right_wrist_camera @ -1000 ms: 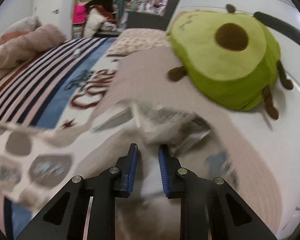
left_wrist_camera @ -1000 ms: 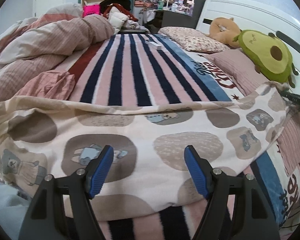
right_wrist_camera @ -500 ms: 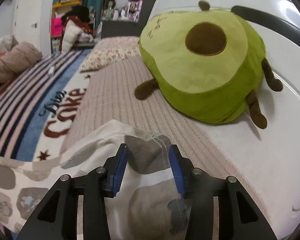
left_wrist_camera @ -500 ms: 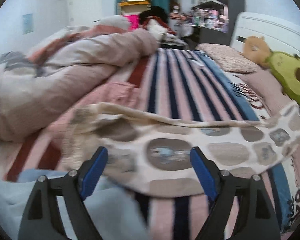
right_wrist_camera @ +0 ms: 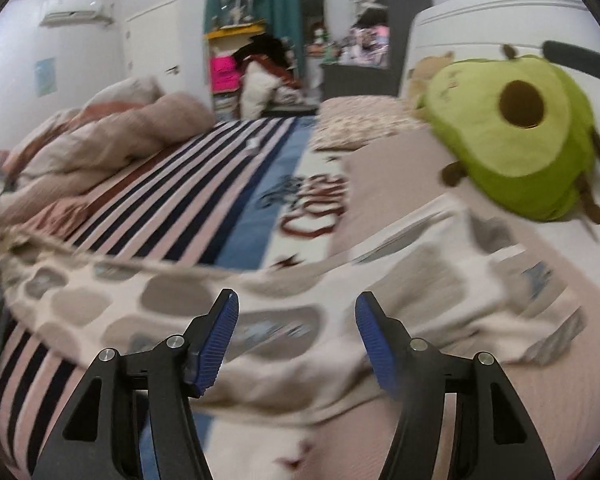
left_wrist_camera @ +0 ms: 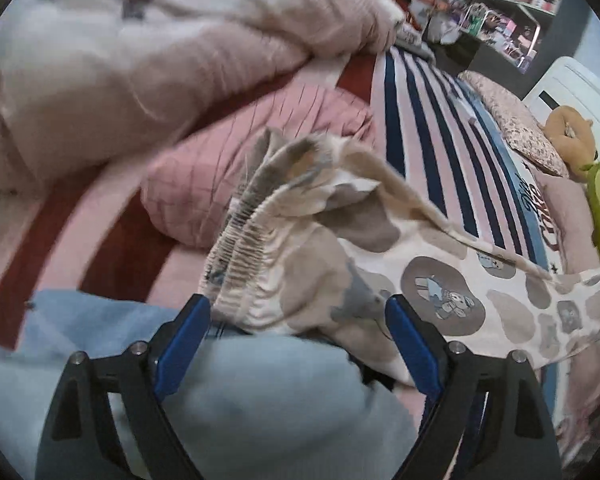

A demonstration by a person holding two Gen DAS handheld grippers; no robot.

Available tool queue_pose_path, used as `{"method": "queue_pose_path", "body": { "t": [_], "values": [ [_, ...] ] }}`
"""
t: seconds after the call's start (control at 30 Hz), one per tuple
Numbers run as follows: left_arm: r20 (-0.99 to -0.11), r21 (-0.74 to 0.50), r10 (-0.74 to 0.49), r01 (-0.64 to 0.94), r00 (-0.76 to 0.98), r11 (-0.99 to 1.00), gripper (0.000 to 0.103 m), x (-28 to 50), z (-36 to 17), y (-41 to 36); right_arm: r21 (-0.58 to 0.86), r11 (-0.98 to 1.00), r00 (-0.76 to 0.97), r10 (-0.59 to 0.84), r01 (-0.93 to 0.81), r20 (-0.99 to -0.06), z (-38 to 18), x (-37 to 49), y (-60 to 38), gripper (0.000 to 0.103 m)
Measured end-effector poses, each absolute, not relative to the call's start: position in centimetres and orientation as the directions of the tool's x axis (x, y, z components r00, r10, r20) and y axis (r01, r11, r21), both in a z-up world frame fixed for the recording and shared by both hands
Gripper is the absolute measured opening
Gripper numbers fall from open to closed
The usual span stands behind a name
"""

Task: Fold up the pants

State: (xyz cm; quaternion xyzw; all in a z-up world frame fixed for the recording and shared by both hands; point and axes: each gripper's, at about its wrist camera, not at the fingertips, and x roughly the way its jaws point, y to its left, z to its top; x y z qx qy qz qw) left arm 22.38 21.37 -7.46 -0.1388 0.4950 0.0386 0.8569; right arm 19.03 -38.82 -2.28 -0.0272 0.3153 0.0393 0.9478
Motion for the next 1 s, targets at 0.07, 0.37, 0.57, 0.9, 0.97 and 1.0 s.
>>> {"method": "queue_pose_path", "body": {
  "t": [0.07, 0.37, 0.57, 0.9, 0.97, 1.0],
  "values": [
    [-0.879, -0.183, -0.069, -0.201, 0.471, 0.962, 0.087, 23.5, -8.5, 22.1, -0.014, 0.993, 0.785, 0.083, -0.116, -0.613, -2.8, 18.5, -37.5, 0.057],
    [-0.86, -0.372, -0.273, -0.163, 0.43, 0.914, 0.049, 24.9, -11.3, 22.7, 0.029, 0.992, 0.76, 0.111, -0.12, -0.64, -3.2, 17.1, -35.2, 0.057],
    [-0.806, -0.36, -0.291, -0.037, 0.516, 0.932, 0.008, 23.9, -9.0, 19.9, 0.05, 0.99, 0.761, 0.133, -0.131, -0.635, -2.6, 16.5, -34.5, 0.057],
    [-0.661, -0.355, -0.216, -0.046, 0.719, 0.934, 0.007, 20.2, 0.3, 22.3, 0.106, 0.981, 0.758, 0.193, -0.162, -0.623, -1.3, 14.0, -34.3, 0.057],
    [-0.638, -0.362, -0.202, -0.058, 0.743, 0.93, 0.007, 18.7, 1.9, 23.6, 0.097, 0.979, 0.754, 0.199, -0.178, -0.626, -1.1, 13.4, -34.0, 0.057],
    [-0.635, -0.361, -0.192, -0.067, 0.748, 0.93, 0.007, 17.8, 2.6, 24.3, 0.091, 0.979, 0.752, 0.2, -0.185, -0.628, -1.0, 13.0, -33.8, 0.057]
  ]
}}
